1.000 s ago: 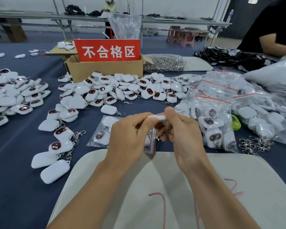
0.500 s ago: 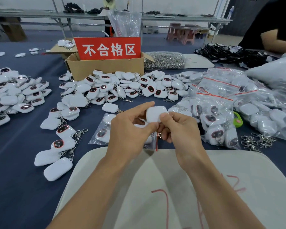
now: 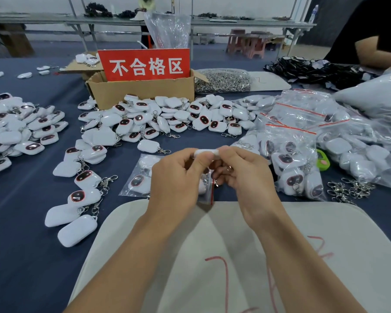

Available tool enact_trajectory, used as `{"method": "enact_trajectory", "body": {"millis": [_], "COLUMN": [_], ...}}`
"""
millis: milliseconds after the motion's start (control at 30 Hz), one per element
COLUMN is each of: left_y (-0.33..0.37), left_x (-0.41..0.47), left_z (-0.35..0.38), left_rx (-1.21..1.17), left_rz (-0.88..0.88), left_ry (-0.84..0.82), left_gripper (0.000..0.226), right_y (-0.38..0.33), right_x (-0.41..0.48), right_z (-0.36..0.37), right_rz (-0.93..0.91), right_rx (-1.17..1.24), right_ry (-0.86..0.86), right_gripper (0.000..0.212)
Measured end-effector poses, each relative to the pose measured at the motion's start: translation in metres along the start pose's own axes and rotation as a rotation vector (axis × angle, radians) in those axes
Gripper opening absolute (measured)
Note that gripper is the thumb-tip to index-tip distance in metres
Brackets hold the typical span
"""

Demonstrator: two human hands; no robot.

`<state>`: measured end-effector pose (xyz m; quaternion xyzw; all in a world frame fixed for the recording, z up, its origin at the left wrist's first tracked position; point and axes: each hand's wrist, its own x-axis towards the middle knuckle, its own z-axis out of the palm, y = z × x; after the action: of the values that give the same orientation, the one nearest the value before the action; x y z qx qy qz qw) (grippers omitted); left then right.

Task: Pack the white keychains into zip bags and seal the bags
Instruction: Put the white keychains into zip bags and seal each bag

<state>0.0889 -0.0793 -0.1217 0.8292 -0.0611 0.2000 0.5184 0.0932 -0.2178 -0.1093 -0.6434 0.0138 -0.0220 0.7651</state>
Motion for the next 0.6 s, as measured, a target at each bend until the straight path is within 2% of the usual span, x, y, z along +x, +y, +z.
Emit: {"method": "enact_trajectory", "body": {"millis": [67,133,400,500,600], "left_y": [-0.0006,-0.0011,-0.0061,-0.0074,-0.0063], "left_x": [0.0022,0.004,0.005,0.0044,0.0033], "left_z": [-0.0016,-0.0025,-0.0031,-0.0028,-0.0032], "left_rx": [0.023,0.006,-0.079,-0.118,-0.144], "left_rz": [-0.042,-0.057,0.048,0.037,0.014], "left_ry": [0.035,0.047,-0.075,-0.096,-0.086], "left_gripper": [0.048,0.05,0.029,0.014,0.019], "right_y": [-0.0015,-0.0013,-0.0005,0.0007,0.0015], "right_x": [-0.0016,-0.0024,0.002,0.0024,0.0025], "right_z": [-0.001,-0.001,-0.003,-0.0049,-0.0064], "right_rz": [0.003,-0.002,-0.102,-0.159,-0.191], "right_rx": [-0.038,-0.091,-0.045,-0.055,-0.063], "right_ry": [-0.037,-0.023,0.052,0.046,0.041], "right_gripper": [0.026,0.034,0.032,0.033,0.026]}}
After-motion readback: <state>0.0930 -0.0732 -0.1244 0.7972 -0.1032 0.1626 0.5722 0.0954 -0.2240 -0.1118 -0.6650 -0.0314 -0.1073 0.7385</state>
